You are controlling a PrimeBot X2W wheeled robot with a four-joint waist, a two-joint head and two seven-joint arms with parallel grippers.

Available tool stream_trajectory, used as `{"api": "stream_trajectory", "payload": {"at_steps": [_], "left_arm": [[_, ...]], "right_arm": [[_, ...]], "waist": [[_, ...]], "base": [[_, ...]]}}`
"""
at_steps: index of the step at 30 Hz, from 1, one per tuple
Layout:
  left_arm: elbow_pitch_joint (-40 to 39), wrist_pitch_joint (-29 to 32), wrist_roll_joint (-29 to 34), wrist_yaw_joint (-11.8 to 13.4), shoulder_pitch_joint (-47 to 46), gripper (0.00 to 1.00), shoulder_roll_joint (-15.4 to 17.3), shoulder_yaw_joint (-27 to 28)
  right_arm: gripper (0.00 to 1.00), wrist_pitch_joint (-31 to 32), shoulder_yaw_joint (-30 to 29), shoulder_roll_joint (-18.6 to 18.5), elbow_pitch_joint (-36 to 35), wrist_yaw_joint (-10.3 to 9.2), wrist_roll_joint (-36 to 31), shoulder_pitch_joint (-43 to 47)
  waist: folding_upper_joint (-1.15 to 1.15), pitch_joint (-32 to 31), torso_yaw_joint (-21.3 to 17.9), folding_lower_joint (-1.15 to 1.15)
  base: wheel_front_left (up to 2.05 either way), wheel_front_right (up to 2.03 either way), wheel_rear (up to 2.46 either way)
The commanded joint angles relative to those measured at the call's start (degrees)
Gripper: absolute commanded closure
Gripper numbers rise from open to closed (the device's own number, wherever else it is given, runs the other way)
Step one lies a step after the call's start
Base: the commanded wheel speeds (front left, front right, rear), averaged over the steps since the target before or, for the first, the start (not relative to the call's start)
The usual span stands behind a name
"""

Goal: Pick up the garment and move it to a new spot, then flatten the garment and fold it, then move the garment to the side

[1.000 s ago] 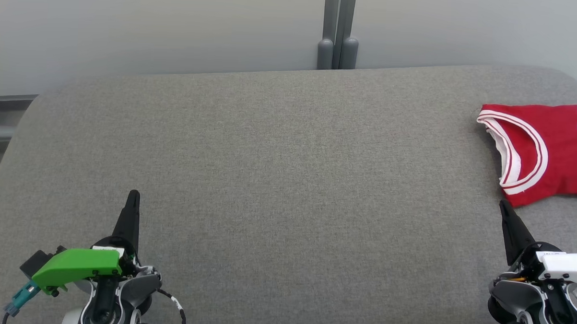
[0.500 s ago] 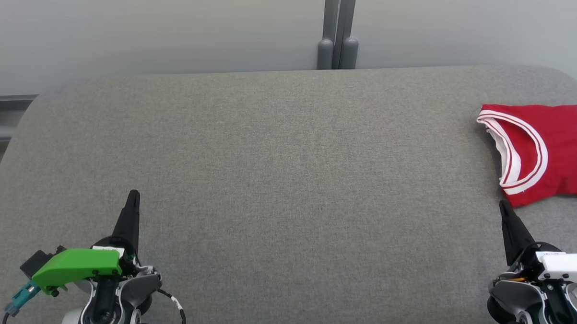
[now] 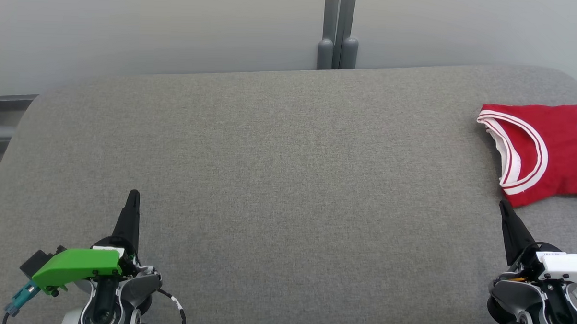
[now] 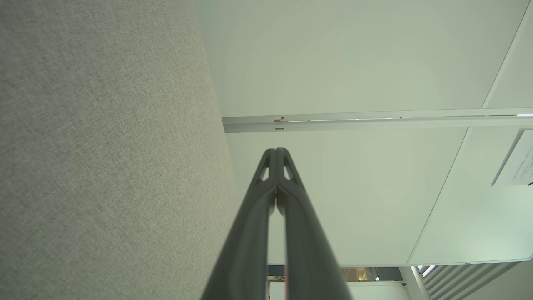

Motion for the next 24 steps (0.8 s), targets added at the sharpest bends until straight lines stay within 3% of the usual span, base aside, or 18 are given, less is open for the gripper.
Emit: {"api": "stream_trajectory", "payload": {"at_steps": [1,24], "left_arm": [[0.0,0.1,-0.4,-0.2,-0.8,1.0,0.0,0.2],[-0.1,0.0,-0.3,-0.2,-0.8,1.0,0.0,0.1]], "right_arm": [[1.0,0.2,-0.2,0.0,0.1,0.02,-0.1,-0.4],[1.0,0.4,-0.4,0.1,0.1,0.02,-0.4,-0.4]], "waist": [[0.0,0.0,0.0,0.0],[0.0,0.0,0.0,0.0]], "base": [[0.0,0.0,0.0],[0.0,0.0,0.0]]}}
